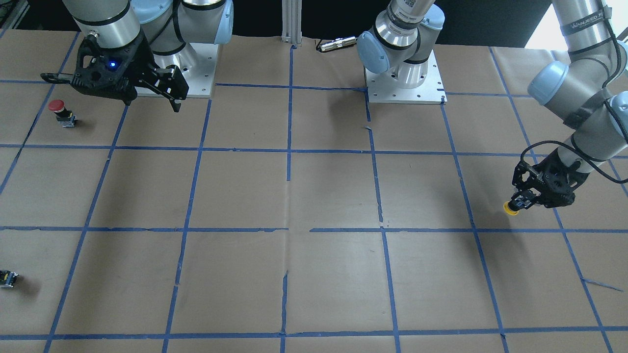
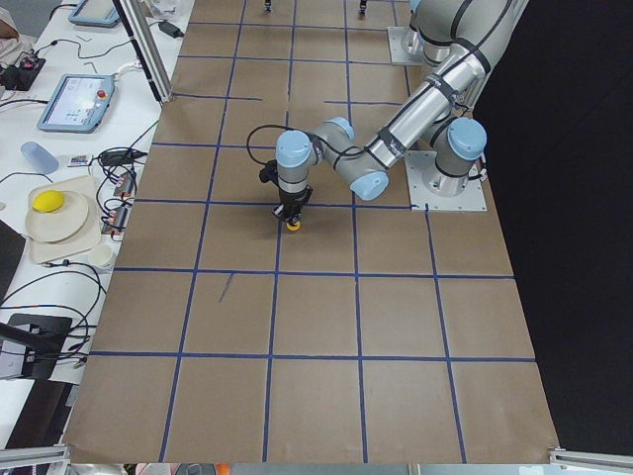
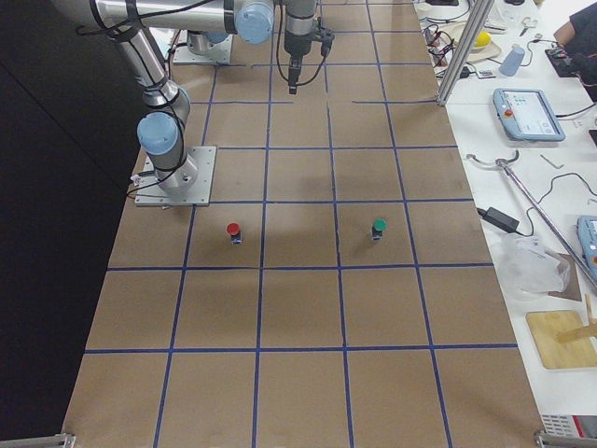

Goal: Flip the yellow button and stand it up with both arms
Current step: 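Lift the yellow button and carry it toward the right gripper while the right arm approaches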

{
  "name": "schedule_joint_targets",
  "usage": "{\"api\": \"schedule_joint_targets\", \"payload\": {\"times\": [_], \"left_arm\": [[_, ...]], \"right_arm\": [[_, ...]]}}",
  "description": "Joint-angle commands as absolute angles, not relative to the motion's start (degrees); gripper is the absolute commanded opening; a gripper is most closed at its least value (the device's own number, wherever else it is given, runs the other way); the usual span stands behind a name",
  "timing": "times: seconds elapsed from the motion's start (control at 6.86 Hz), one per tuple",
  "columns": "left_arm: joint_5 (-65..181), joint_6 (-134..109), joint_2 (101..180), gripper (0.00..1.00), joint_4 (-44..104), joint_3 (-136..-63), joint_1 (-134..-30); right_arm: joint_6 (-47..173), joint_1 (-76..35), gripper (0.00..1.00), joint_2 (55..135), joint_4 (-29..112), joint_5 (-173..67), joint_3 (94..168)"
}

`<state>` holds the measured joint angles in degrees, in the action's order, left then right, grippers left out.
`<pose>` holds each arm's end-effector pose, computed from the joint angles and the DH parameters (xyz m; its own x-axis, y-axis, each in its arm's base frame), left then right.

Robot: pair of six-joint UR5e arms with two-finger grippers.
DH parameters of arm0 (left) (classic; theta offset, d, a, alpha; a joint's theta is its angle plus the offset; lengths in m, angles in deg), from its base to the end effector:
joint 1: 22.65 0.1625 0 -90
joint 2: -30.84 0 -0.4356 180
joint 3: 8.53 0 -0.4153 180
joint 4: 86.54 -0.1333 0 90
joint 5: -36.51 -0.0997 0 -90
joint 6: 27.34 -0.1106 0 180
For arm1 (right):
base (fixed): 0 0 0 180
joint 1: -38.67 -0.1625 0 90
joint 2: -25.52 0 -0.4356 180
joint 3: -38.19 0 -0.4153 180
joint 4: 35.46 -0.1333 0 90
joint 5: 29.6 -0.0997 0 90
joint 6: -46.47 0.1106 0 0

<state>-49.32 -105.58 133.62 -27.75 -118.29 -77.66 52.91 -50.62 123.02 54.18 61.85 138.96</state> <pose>0.1959 -0.5264 0.2513 -0.7276 0.6850 0.0375 0.6821 0.7282 -0.0664 0.1249 -0.4518 0.4540 -0.9919 0.1226 0.0322 0.1244 0.9904 0.0601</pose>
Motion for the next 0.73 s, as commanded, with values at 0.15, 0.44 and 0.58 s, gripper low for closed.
{"api": "schedule_joint_targets", "payload": {"times": [0.15, 0.44, 0.58], "left_arm": [[-34.2, -82.7, 127.7, 0.15, -4.5, -111.6, -90.3], [-18.3, -67.8, 123.3, 0.15, 2.0, -112.7, -97.8], [-9.9, -59.2, 120.4, 0.15, 2.3, -113.3, -101.5]], "right_arm": [[63.2, -50.6, 1.00, 122.6, 54.5, 52.7, 138.0], [74.5, -49.6, 1.00, 122.1, 54.5, 43.0, 136.5], [81.0, -48.8, 1.00, 121.5, 54.6, 37.8, 136.4]]}}
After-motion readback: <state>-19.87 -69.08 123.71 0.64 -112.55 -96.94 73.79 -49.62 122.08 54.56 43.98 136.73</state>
